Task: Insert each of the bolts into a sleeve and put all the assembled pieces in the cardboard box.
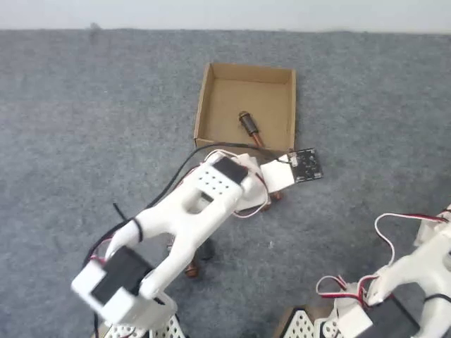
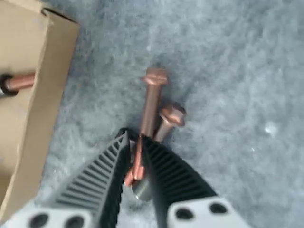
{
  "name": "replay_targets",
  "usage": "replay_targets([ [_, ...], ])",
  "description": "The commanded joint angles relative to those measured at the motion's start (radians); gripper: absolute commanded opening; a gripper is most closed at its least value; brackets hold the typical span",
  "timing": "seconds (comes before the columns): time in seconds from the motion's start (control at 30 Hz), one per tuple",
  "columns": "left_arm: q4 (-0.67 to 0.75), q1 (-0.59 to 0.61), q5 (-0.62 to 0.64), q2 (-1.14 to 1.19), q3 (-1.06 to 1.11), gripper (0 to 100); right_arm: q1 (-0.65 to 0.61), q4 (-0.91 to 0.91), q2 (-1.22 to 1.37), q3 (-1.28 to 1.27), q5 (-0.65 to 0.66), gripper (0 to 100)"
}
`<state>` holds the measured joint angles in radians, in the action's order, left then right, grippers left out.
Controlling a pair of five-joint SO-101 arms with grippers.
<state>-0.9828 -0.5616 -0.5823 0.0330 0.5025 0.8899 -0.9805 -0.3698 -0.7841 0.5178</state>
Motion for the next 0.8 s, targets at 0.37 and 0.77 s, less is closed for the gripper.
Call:
replay_targets([
  [0.37,0.005,-0.015,-0.02,0.115,-0.173,16,0.016,0.018,-0.047,0.008,0.014,0.7],
  [0.77,0.003,-0.015,-0.058,0.164,-0.216,16,0.015,0.114,-0.047,-0.074,0.015,0.7],
])
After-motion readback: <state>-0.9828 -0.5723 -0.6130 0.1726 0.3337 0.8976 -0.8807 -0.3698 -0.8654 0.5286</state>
